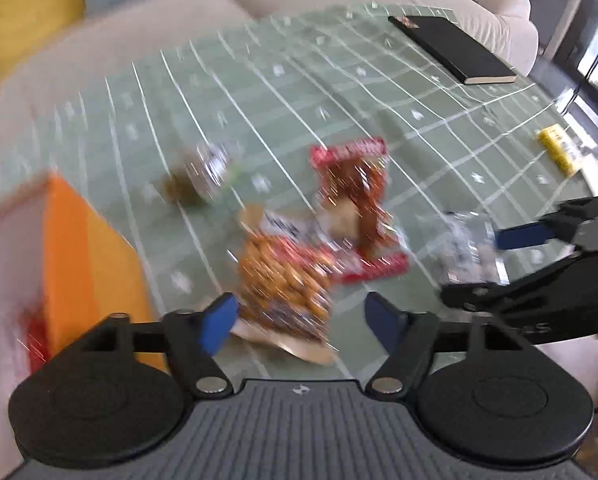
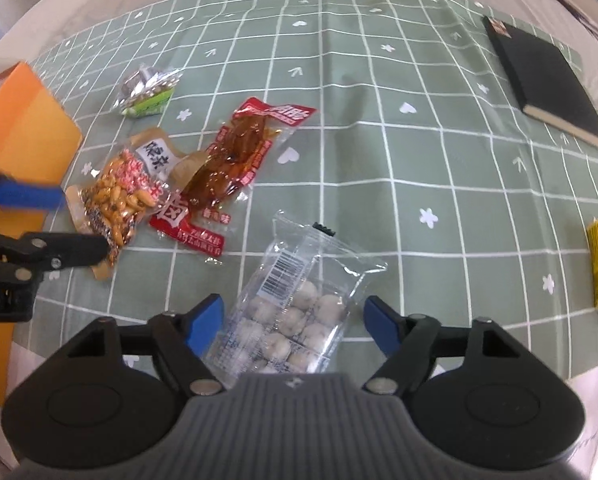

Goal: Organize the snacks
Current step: 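Grasp the peanut packet with the left tool while the right tool grasps the quail-egg packet, then carry the peanut and quail-egg packets into the orange box and open both tools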

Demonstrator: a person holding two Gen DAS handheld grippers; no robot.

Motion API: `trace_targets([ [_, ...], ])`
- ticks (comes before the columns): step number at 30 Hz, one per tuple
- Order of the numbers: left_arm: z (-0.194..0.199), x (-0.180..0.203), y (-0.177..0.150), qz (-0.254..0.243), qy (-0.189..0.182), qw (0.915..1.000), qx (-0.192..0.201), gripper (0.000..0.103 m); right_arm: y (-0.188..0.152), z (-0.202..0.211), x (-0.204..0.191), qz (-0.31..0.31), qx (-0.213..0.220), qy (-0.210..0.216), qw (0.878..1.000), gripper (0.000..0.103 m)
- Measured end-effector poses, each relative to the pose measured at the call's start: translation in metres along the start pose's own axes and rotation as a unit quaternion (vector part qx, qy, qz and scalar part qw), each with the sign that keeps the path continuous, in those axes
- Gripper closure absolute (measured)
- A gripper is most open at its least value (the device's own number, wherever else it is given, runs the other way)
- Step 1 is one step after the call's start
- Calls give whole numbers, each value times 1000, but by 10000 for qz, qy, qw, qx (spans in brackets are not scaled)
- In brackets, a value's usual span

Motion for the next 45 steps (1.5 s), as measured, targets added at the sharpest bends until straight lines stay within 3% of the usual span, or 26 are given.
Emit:
trace_targets([
  [5,-15,5,10,-324,142,9994,59,14,-1,3,2,-437,-47,38,9990,20],
  [9,-32,4,10,-614,461,9970,62,14,-4,-2,-1,-518,-137,73,9985,20],
  [12,-45,0,11,-487,513,9974,-144,12,-3,-4,-5,-432,-129,45,9990,20],
  [14,-48,-2,13,-346,385,9985,-175,6,-2,-4,-6,-411,-106,57,9991,20],
  [22,-57,-10,16,440,-46,9984,-343,6,3,-5,-10,-115,6,-105,9999,22],
  [24,-57,-11,15,642,-80,9972,-362,9,4,-5,-11,14,38,-223,9997,28],
  [28,-52,-9,11,1009,-296,9938,-356,38,5,-5,-12,256,102,-422,9987,37],
  [38,-34,0,-16,1249,-77,9919,-219,43,3,-1,-16,307,148,-291,9990,42],
  [45,-19,-8,-33,1679,-68,9856,-195,44,-5,3,-30,590,101,-167,9981,43],
])
Point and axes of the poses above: each gripper's, at about its wrist camera, not at the fingertips, and z roughly against the way its jaws point, x to its right, y to its top, the point moved 8 cm from there along -z, roughly the way its jaws point, and after that the axes turned 14 degrees about z, right-handed, at the moved point
